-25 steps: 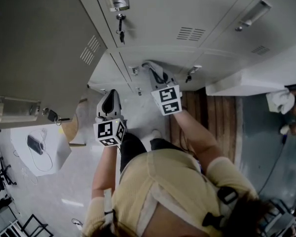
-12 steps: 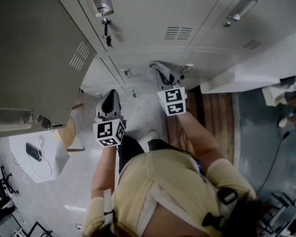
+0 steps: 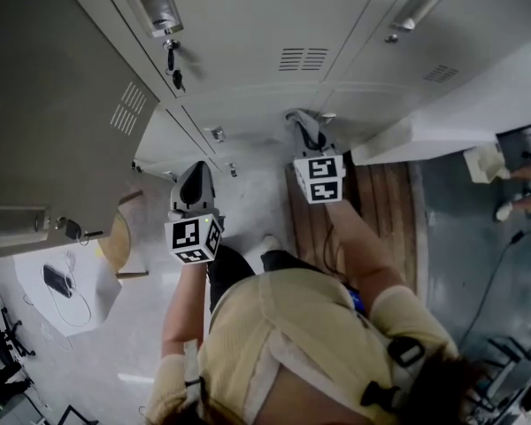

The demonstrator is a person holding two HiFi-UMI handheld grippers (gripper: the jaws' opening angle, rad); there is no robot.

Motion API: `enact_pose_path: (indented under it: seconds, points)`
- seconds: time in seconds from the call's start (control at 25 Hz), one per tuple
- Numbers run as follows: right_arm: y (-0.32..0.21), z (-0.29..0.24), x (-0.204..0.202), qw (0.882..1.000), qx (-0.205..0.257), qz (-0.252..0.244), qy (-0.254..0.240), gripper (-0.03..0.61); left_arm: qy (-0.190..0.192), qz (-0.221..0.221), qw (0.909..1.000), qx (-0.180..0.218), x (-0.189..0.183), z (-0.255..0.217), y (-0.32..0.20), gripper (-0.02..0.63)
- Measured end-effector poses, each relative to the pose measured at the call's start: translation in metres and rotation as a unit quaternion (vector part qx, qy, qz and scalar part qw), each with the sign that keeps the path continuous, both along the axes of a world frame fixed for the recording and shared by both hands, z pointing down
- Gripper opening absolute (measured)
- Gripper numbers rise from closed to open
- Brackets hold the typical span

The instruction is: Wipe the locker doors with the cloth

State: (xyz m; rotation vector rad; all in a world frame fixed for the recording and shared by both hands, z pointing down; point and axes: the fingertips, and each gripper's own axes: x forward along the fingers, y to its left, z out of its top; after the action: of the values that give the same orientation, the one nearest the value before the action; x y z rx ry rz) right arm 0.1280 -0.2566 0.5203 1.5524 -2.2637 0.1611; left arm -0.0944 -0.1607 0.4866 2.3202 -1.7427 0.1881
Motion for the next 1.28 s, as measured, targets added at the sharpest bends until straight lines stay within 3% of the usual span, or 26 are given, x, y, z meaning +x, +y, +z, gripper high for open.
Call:
enact_pose_path:
  seconds: [0.4, 0.72, 0.92, 1.28]
  points:
    - [-0.004, 0.000, 0.031, 1.000, -0.001, 0.029, 0.007, 0.009, 0.002, -0.001, 1.0000, 0.003, 0.004, -0.002, -0.004, 0.002]
    - [0.023, -0.008, 0.015, 1.000, -0.005, -0.010, -0.009, 0.011, 0.001, -0.014, 0.9999, -0.002, -0.009, 0.003, 0.004, 0.002]
    - [0.038, -0.001, -0.017, 0.998, -0.021, -0.047, -0.024, 0.011, 0.005, -0.030, 0.9995, -0.007, -0.023, 0.005, 0.011, 0.002]
    - [0.050, 0.011, -0.110, 0.989, -0.047, -0.133, -0.048, 0.009, -0.001, -0.056, 0.9983, -0.018, -0.051, 0.016, 0.027, 0.002]
